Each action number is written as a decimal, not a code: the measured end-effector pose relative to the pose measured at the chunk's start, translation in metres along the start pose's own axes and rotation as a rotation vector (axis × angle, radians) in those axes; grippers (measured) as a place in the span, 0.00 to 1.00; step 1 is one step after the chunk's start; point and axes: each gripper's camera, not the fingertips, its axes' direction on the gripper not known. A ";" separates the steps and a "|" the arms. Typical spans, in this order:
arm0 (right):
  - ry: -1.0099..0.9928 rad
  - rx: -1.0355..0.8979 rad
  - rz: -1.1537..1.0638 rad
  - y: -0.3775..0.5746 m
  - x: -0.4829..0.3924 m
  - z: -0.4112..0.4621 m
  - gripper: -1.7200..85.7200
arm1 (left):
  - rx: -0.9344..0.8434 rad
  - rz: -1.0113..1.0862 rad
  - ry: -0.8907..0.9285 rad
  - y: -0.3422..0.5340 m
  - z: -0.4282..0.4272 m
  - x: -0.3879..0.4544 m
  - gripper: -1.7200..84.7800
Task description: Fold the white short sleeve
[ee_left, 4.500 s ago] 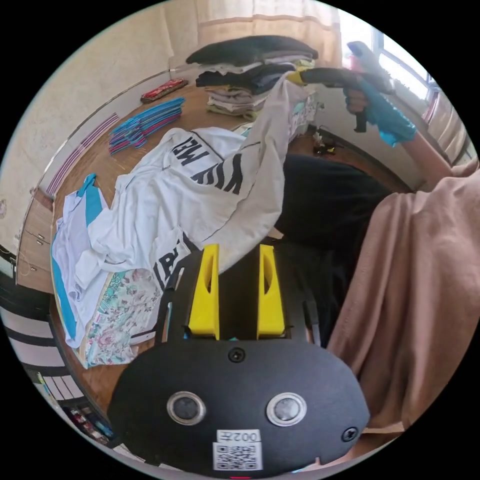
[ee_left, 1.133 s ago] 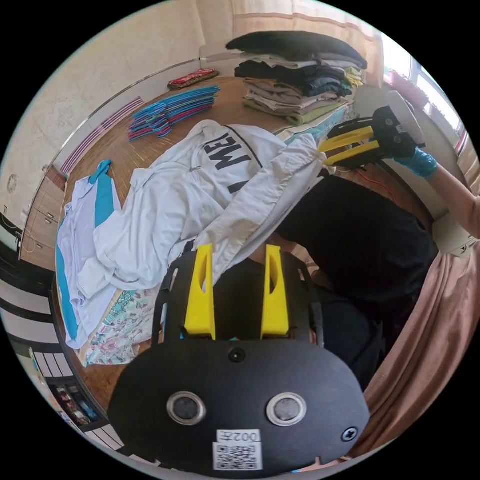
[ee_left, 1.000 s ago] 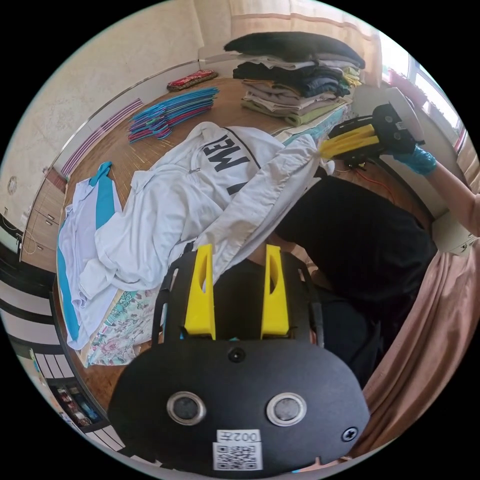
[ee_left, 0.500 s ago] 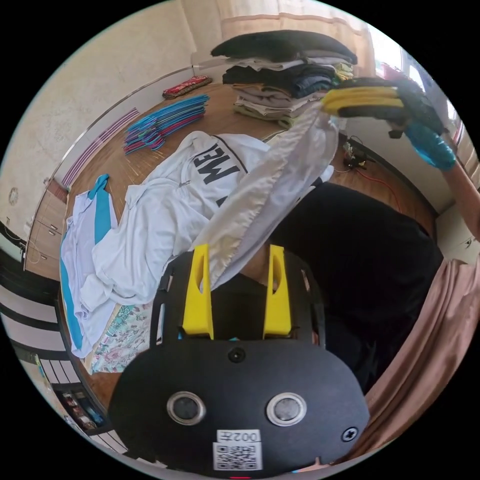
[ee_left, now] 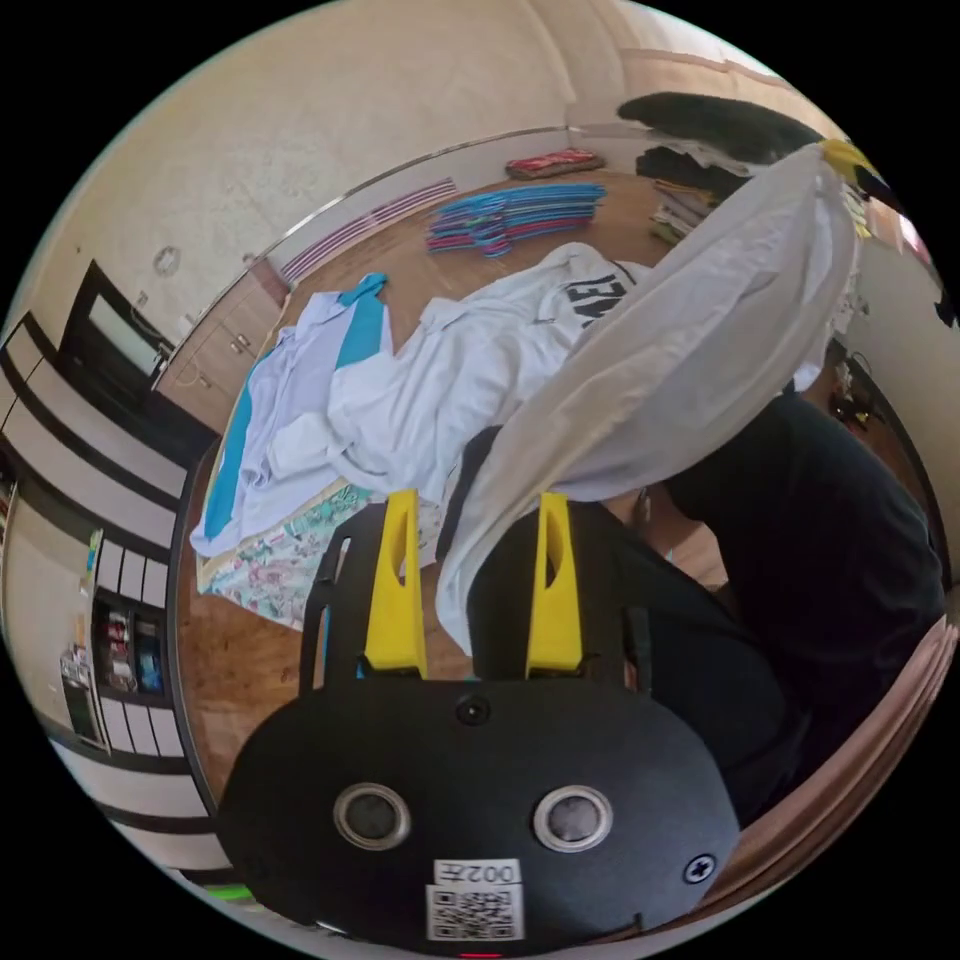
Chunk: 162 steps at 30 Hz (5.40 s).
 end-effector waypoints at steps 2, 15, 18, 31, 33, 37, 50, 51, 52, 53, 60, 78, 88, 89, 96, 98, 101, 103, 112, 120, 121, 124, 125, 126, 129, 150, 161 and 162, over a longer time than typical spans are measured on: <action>-0.001 0.018 0.029 -0.005 0.008 -0.010 0.01 | -0.011 -0.065 -0.028 0.012 -0.002 -0.014 0.16; -0.010 0.105 0.162 -0.011 0.056 -0.075 0.01 | 0.013 -0.184 0.027 0.056 0.002 -0.057 0.16; -0.011 0.112 0.201 -0.004 0.063 -0.078 0.01 | 0.025 -0.194 0.030 0.062 -0.001 -0.064 0.14; -0.007 0.150 0.304 0.023 0.097 -0.112 0.01 | 0.134 -0.102 -0.008 0.080 -0.072 -0.107 0.01; 0.005 0.158 0.302 0.024 0.103 -0.118 0.01 | 0.156 -0.047 -0.042 0.079 -0.096 -0.111 0.01; 0.015 0.172 0.307 0.024 0.122 -0.133 0.01 | 0.187 0.093 -0.074 0.071 -0.153 -0.118 0.01; -0.102 -0.065 0.247 0.048 0.125 -0.100 0.01 | 0.029 0.358 -0.017 0.062 -0.173 -0.104 0.01; -0.096 -0.093 0.229 0.055 0.114 -0.082 0.01 | 0.020 0.350 -0.011 0.062 -0.166 -0.103 0.01; -0.087 -0.119 0.210 0.061 0.103 -0.065 0.01 | 0.001 0.333 0.011 0.062 -0.153 -0.102 0.01; -0.089 -0.132 0.205 0.064 0.098 -0.055 0.01 | -0.021 0.312 0.041 0.061 -0.140 -0.102 0.01; -0.176 -0.302 0.151 0.104 0.050 0.028 0.02 | -0.097 0.243 0.158 0.066 -0.106 -0.108 0.06; -0.424 -0.304 -0.081 0.119 -0.048 0.036 0.10 | -0.045 0.364 0.344 0.072 -0.104 -0.117 0.09; -0.417 -0.396 -0.132 0.145 -0.080 0.066 0.08 | -0.067 0.431 0.355 0.080 -0.107 -0.128 0.08; -0.415 -0.395 -0.131 0.145 -0.081 0.066 0.08 | -0.072 0.431 0.349 0.080 -0.105 -0.129 0.08; -0.357 -0.376 -0.129 0.151 -0.096 0.049 0.01 | -0.070 0.451 0.331 0.079 -0.100 -0.134 0.03; -0.335 -0.360 -0.118 0.152 -0.097 0.040 0.01 | -0.071 0.459 0.328 0.081 -0.101 -0.137 0.01; -0.321 -0.314 -0.084 0.152 -0.090 0.016 0.01 | -0.062 0.453 0.313 0.084 -0.106 -0.144 0.01; -0.316 -0.282 -0.077 0.150 -0.086 -0.004 0.01 | -0.055 0.445 0.320 0.086 -0.110 -0.150 0.01; -0.389 -0.276 -0.178 0.146 -0.075 -0.076 0.01 | 0.003 0.453 0.353 0.104 -0.148 -0.179 0.01; -0.576 -0.408 -0.157 0.186 -0.094 -0.085 0.02 | -0.075 0.483 0.453 0.134 -0.142 -0.171 0.01; -0.588 -0.421 -0.138 0.192 -0.095 -0.080 0.02 | -0.085 0.468 0.468 0.137 -0.138 -0.171 0.01; -0.588 -0.431 -0.137 0.194 -0.086 -0.079 0.04 | -0.097 0.440 0.435 0.137 -0.138 -0.176 0.02; -0.585 -0.423 -0.129 0.193 -0.081 -0.081 0.05 | -0.081 0.428 0.425 0.136 -0.141 -0.181 0.03; -0.570 -0.409 -0.098 0.189 -0.068 -0.082 0.06 | -0.069 0.418 0.421 0.134 -0.143 -0.184 0.04; -0.487 -0.332 0.044 0.182 -0.032 -0.076 0.10 | -0.003 0.333 0.361 0.125 -0.144 -0.197 0.07; -0.442 -0.183 0.308 0.231 0.021 -0.065 0.01 | 0.074 0.225 0.312 0.133 -0.137 -0.193 0.01; -0.647 -0.445 0.101 0.279 -0.022 -0.058 0.01 | -0.068 0.308 0.472 0.153 -0.106 -0.169 0.01; -0.661 -0.444 0.108 0.282 -0.023 -0.054 0.01 | -0.066 0.302 0.478 0.153 -0.106 -0.169 0.01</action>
